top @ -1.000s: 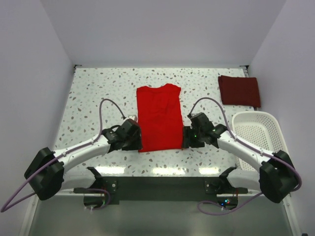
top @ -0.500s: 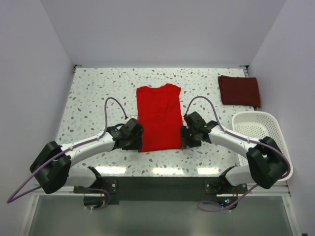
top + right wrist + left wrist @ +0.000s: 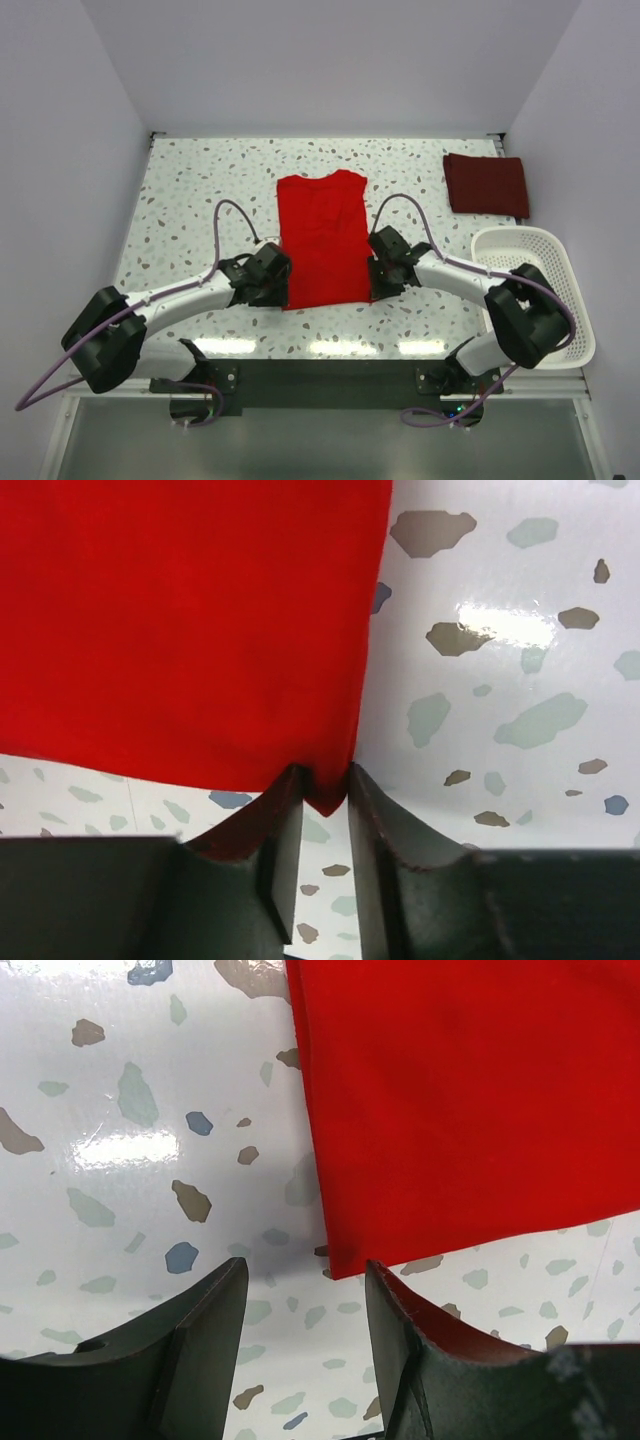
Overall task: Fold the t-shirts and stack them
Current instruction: Fold the tshirt
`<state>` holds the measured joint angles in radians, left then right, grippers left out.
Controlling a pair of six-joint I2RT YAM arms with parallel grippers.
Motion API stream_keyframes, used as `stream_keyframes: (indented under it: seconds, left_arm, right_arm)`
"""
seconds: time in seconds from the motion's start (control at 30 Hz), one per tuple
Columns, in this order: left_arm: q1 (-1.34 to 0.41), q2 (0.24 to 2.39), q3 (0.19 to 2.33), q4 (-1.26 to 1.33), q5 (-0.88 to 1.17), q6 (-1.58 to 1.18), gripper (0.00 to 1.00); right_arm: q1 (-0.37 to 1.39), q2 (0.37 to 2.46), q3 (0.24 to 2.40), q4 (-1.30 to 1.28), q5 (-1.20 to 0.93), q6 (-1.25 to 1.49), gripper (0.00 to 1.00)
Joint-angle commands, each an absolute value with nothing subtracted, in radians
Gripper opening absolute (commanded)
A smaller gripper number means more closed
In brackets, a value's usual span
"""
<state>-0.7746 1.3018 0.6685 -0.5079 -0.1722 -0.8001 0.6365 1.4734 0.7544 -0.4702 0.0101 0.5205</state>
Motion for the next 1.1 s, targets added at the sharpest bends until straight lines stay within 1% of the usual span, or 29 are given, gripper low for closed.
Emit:
stream_keyframes:
  seconds: [0.0,0.03,0.07,0.13,0.17,0.53,0.67,0.77,0.97,1.07]
  left_arm:
    - [-0.779,1.315,0.655,-0.46,-0.186,-0.792,0.55]
    - [-0.781,1.318,0.657,-0.463,-0.184,-0.79,0.55]
    - [-0.781,1.318,0.658,-0.465,-0.184,-0.792,0.55]
    - [-0.781,1.31,0.657,-0.472,-0.187,-0.793,0.56]
    - [-0.779,1.307,0.655,-0.474,-0.189,-0.795,0.56]
    - [-0.781,1.341,0.68,-0.472,-0.175,-0.805,0.56]
    - [-0.784,1.364,0.683,-0.465,-0.175,-0.81,0.53]
    - [-0.787,1.371,0.687,-0.457,-0.155,-0.815,0.52]
    - [-0.799,1.316,0.707,-0.482,-0.172,-0.839,0.53]
    - [-0.801,1.327,0.707,-0.483,-0.186,-0.838,0.53]
  right_arm:
    - [0.649,1.522,0.739,-0.463,0.044,0.518,0.26]
    - [0.652,1.52,0.738,-0.468,0.041,0.517,0.23]
    - [0.653,1.519,0.733,-0.468,0.041,0.518,0.15]
    - [0.657,1.511,0.727,-0.475,0.035,0.517,0.06]
    - [0.658,1.511,0.721,-0.476,0.031,0.517,0.0]
    - [0.669,1.494,0.707,-0.451,0.003,0.508,0.0]
    - [0.669,1.503,0.7,-0.439,0.002,0.505,0.0]
    - [0.67,1.508,0.696,-0.434,0.002,0.502,0.0]
    - [0.669,1.502,0.69,-0.43,0.003,0.5,0.0]
    - [0.669,1.5,0.689,-0.43,0.003,0.5,0.0]
